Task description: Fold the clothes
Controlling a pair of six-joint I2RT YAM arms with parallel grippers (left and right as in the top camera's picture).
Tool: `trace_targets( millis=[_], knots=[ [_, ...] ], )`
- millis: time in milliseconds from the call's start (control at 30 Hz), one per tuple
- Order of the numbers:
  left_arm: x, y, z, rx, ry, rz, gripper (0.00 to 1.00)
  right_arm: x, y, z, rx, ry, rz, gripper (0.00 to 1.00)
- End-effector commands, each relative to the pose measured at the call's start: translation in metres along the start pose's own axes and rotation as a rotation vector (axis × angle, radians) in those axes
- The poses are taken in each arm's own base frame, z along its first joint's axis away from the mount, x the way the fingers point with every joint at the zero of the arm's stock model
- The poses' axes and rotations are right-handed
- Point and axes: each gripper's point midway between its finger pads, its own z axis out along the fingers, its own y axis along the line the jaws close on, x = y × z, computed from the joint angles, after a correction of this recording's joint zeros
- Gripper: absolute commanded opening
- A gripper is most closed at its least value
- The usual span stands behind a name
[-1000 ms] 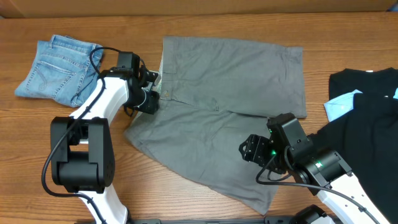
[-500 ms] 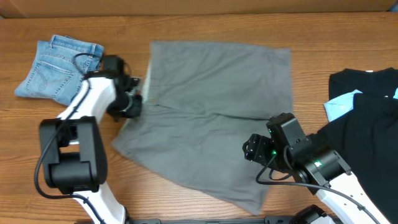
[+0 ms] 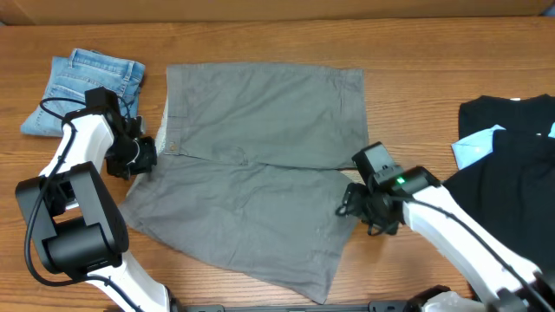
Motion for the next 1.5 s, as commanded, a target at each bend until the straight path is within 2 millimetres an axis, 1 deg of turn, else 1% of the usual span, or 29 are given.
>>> trace_targets(
  millis=[0, 33, 67, 167, 200, 267, 300, 333, 367, 467, 500, 533, 600, 633, 667, 700, 733, 867, 933, 967, 1067, 1100, 1233, 1267, 1300, 1367, 1400, 1467],
  knots=[
    [-0.013, -0.011, -0.026, 0.021, -0.080, 0.003, 0.04, -0.020, 0.000, 0.012, 0.015, -0.021, -0.032, 0.75],
    [-0.015, -0.013, -0.031, 0.027, -0.094, 0.007, 0.04, -0.024, -0.001, 0.017, 0.018, -0.021, -0.037, 0.74],
    [-0.017, -0.016, -0.037, 0.035, -0.112, 0.012, 0.04, -0.029, -0.002, 0.021, 0.019, -0.023, -0.037, 0.70],
    [-0.022, -0.019, -0.052, 0.039, -0.156, 0.019, 0.05, -0.045, -0.011, 0.029, 0.029, -0.041, -0.006, 0.56],
    [-0.023, -0.019, -0.057, 0.039, -0.168, 0.020, 0.09, -0.051, -0.015, 0.030, 0.035, -0.051, 0.014, 0.48],
    [-0.023, -0.020, -0.065, 0.037, -0.190, 0.022, 0.21, -0.062, -0.025, 0.029, 0.044, -0.074, 0.040, 0.37],
    [-0.023, -0.020, -0.068, 0.037, -0.196, 0.023, 0.27, -0.067, -0.030, 0.029, 0.043, -0.083, 0.048, 0.33],
    [-0.023, -0.020, -0.071, 0.037, -0.202, 0.023, 0.35, -0.073, -0.034, 0.028, 0.039, -0.092, 0.053, 0.27],
    [-0.023, -0.021, -0.073, 0.037, -0.207, 0.024, 0.38, -0.079, -0.038, 0.027, 0.036, -0.103, 0.063, 0.21],
    [-0.023, -0.022, -0.076, 0.046, -0.218, 0.026, 0.44, -0.099, -0.048, 0.024, 0.018, -0.154, 0.088, 0.15],
    [-0.023, -0.025, -0.077, 0.060, -0.219, 0.027, 0.48, -0.105, -0.050, 0.023, 0.007, -0.168, 0.103, 0.11],
    [-0.023, -0.027, -0.077, 0.070, -0.219, 0.028, 0.49, -0.109, -0.049, 0.023, -0.018, -0.173, 0.101, 0.05],
    [-0.023, -0.029, -0.077, 0.083, -0.220, 0.030, 0.50, -0.110, -0.032, 0.021, -0.134, -0.153, 0.011, 0.04],
    [-0.023, -0.029, -0.077, 0.082, -0.219, 0.030, 0.50, -0.106, -0.021, 0.019, -0.200, -0.130, -0.050, 0.09],
    [-0.022, -0.029, -0.077, 0.082, -0.216, 0.029, 0.50, -0.099, -0.010, 0.017, -0.262, -0.099, -0.109, 0.25],
    [-0.022, -0.029, -0.077, 0.083, -0.214, 0.029, 0.50, -0.092, -0.005, 0.016, -0.297, -0.073, -0.139, 0.43],
    [-0.021, -0.029, -0.077, 0.082, -0.210, 0.029, 0.50, -0.086, -0.002, 0.016, -0.316, -0.049, -0.153, 0.49],
    [-0.021, -0.029, -0.077, 0.083, -0.209, 0.029, 0.52, -0.062, -0.001, 0.018, -0.324, 0.043, -0.175, 0.49],
    [-0.022, -0.029, -0.077, 0.082, -0.213, 0.029, 0.53, -0.055, -0.001, 0.021, -0.320, 0.057, -0.184, 0.48],
    [-0.022, -0.029, -0.077, 0.082, -0.216, 0.029, 0.53, -0.054, -0.001, 0.023, -0.318, 0.059, -0.187, 0.45],
    [-0.023, -0.029, -0.077, 0.082, -0.218, 0.029, 0.54, -0.056, -0.001, 0.028, -0.316, 0.038, -0.188, 0.34],
    [-0.023, -0.029, -0.077, 0.082, -0.218, 0.029, 0.54, -0.058, 0.000, 0.029, -0.323, 0.022, -0.192, 0.29],
    [-0.023, -0.029, -0.077, 0.082, -0.218, 0.029, 0.54, -0.061, 0.001, 0.035, -0.336, -0.010, -0.198, 0.24],
    [-0.022, -0.029, -0.077, 0.083, -0.217, 0.029, 0.54, -0.060, 0.000, 0.037, -0.331, -0.011, -0.197, 0.16],
    [-0.022, -0.029, -0.077, 0.083, -0.217, 0.029, 0.54, -0.061, -0.003, 0.038, -0.318, -0.016, -0.196, 0.05],
    [-0.022, -0.029, -0.077, 0.083, -0.217, 0.029, 0.54, -0.068, -0.015, 0.042, -0.244, -0.051, -0.189, 0.04],
    [-0.023, -0.029, -0.077, 0.083, -0.217, 0.029, 0.54, -0.079, -0.028, 0.044, -0.164, -0.094, -0.151, 0.04],
    [-0.023, -0.029, -0.077, 0.082, -0.220, 0.030, 0.54, -0.096, -0.047, 0.043, -0.063, -0.167, -0.082, 0.04]
  ],
)
